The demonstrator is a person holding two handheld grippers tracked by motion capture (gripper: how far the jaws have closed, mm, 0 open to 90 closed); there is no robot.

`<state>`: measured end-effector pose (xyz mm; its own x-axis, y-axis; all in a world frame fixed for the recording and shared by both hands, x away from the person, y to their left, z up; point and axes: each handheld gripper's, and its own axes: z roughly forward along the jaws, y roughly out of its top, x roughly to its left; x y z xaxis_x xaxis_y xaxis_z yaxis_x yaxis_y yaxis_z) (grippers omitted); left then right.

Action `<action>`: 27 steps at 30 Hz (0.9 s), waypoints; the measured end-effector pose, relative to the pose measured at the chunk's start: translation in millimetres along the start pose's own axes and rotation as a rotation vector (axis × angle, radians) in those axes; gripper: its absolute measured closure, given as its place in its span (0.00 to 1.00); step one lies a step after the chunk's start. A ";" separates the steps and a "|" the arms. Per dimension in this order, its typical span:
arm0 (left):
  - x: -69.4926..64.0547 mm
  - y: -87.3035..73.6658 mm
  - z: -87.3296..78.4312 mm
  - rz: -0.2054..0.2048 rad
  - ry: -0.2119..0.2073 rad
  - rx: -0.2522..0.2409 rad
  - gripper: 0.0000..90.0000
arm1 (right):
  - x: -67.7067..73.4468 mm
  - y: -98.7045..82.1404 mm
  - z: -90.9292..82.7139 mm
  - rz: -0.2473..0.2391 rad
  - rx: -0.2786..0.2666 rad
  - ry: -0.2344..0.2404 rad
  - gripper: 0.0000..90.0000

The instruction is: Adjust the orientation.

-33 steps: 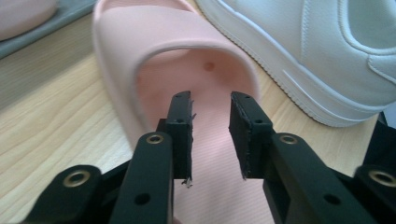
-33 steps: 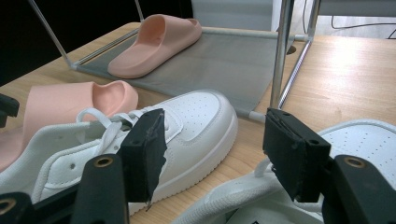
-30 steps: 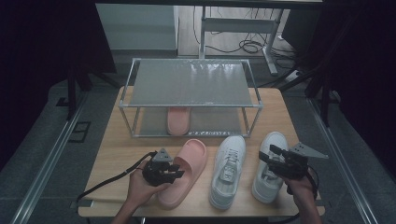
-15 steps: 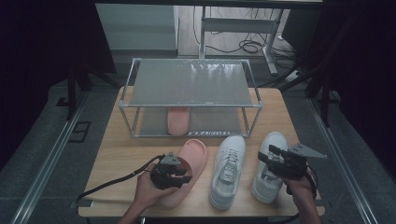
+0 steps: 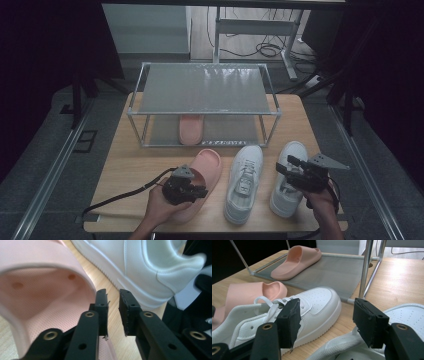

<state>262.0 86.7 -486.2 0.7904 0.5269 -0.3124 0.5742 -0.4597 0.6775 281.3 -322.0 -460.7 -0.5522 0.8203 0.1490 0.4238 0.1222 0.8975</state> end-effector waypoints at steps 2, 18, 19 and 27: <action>-10.7 2.2 9.0 0.057 0.010 0.052 0.90 | 0.1 0.0 0.1 0.000 0.000 0.000 0.44; -16.2 -1.8 26.6 0.095 0.080 0.154 1.00 | -0.9 0.0 -1.1 0.001 -0.005 -0.002 0.44; -16.0 -2.2 26.8 0.096 0.086 0.155 1.00 | -0.9 0.0 -1.1 0.001 -0.004 -0.002 0.44; -7.9 -4.9 24.9 0.063 0.066 0.166 1.00 | -1.7 -0.1 -2.0 0.004 -0.005 -0.004 0.44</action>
<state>258.3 67.0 -503.7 0.8135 0.5363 -0.2248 0.5554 -0.6020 0.5737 280.8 -324.6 -460.2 -0.5480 0.8228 0.1507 0.4218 0.1162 0.8992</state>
